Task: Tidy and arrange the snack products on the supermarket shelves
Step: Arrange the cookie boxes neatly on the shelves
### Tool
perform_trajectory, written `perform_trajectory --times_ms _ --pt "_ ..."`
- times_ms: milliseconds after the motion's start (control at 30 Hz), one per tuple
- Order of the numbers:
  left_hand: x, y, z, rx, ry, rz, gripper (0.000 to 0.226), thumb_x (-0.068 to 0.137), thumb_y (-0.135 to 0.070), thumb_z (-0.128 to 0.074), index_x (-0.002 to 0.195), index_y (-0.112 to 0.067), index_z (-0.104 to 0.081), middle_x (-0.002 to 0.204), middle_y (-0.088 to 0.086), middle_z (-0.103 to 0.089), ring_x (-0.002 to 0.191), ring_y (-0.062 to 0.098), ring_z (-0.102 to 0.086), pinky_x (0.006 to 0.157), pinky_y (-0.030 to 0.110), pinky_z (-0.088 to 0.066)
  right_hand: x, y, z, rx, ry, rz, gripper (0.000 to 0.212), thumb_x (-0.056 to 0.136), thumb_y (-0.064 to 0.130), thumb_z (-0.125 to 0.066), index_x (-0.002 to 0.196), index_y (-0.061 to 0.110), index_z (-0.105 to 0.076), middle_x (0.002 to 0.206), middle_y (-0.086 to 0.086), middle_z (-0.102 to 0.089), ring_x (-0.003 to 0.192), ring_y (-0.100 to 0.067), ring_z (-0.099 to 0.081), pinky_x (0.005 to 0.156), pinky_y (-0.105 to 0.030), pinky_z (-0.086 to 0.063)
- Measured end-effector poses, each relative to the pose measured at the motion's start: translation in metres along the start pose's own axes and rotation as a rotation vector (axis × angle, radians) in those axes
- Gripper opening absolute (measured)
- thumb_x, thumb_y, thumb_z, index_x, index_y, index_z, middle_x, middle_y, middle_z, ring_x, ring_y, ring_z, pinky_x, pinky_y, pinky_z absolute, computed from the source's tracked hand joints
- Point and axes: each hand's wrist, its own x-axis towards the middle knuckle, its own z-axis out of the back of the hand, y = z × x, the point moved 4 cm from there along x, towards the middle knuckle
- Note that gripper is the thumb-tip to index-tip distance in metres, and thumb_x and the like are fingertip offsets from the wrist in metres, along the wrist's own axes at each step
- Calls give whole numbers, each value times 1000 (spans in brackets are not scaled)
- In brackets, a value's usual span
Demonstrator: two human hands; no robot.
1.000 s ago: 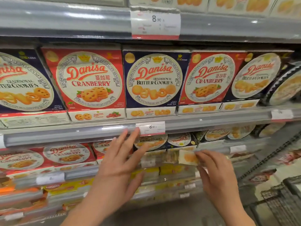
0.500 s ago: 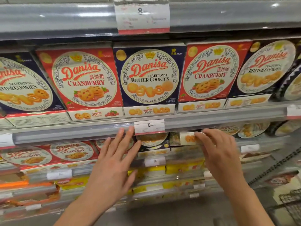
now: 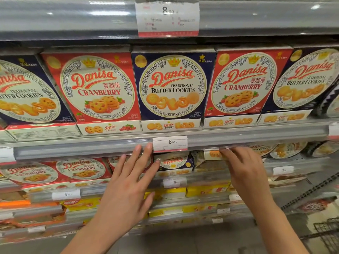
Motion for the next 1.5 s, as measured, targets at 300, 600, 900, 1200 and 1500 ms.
perform_trajectory --times_ms 300,600,900,1200,1500 --pt "0 -1 2 -8 14 8 81 78 -39 -78 150 -21 -48 170 9 -7 156 31 -7 116 61 -31 13 -1 -12 -50 58 -55 35 78 7 -79 112 7 -67 101 -15 -66 90 -36 -58 83 -49 -47" --pt "0 -1 3 -15 4 4 81 76 -37 -80 149 -20 -49 169 9 -8 156 31 -9 116 61 -32 40 2 -18 -156 273 -99 34 53 7 -97 57 16 -64 45 -2 -56 40 -24 -56 56 -30 -38" --pt "0 -1 1 -15 0 1 79 77 -36 -79 149 -18 -49 169 10 -8 155 32 -9 116 62 -31 46 -13 -34 -215 353 -53 30 53 2 -96 68 13 -72 47 -8 -60 35 -27 -57 36 -29 -44" --pt "-1 0 4 -19 7 -5 78 78 -37 -78 149 -20 -49 169 9 -6 156 31 -8 117 61 -29 46 -6 -35 -282 386 -64 24 72 16 -88 59 12 -69 47 -7 -60 38 -27 -59 43 -30 -44" --pt "-2 3 4 -22 6 -25 78 74 -37 -80 145 -19 -53 169 10 -8 155 32 -10 116 61 -31 44 -2 -32 -297 348 -91 20 67 14 -90 68 12 -70 50 -7 -60 43 -28 -60 54 -35 -51"
